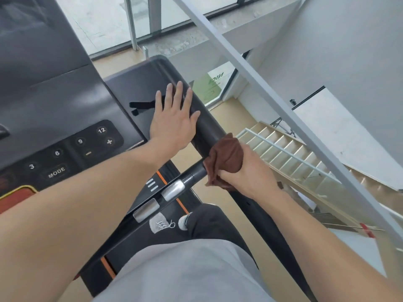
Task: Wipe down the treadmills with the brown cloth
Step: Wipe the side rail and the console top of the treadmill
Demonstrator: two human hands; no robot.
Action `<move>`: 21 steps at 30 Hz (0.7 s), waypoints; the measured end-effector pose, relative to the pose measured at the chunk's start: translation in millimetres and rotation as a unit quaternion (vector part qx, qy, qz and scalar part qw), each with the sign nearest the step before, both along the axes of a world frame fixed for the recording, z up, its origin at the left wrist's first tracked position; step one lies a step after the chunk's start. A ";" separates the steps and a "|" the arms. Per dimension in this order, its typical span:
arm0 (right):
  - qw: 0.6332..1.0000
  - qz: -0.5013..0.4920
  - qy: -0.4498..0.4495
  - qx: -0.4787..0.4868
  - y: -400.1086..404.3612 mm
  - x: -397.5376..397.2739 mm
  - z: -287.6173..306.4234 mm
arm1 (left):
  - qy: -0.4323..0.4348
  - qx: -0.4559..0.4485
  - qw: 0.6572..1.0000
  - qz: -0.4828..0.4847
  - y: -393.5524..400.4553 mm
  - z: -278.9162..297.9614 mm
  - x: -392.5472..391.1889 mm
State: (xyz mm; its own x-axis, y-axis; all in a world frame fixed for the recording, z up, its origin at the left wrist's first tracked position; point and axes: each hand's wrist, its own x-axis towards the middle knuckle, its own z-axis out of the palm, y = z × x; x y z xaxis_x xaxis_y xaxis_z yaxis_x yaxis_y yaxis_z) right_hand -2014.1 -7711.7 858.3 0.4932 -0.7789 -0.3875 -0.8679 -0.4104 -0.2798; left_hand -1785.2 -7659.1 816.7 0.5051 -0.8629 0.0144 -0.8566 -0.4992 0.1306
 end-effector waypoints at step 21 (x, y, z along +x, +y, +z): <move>0.988 0.127 -0.029 0.078 -16.0 -53.4 -0.2 | 0.407 -0.219 0.884 0.072 48.0 -3.3 -228.4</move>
State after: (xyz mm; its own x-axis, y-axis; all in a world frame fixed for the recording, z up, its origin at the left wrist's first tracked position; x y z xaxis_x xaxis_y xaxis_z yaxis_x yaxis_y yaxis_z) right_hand -2067.5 -7727.7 858.1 0.6906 -0.5603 -0.4573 -0.7226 -0.5613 -0.4035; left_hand -2013.6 -7611.2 813.5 0.6065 -0.7902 -0.0881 -0.3214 -0.3450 0.8819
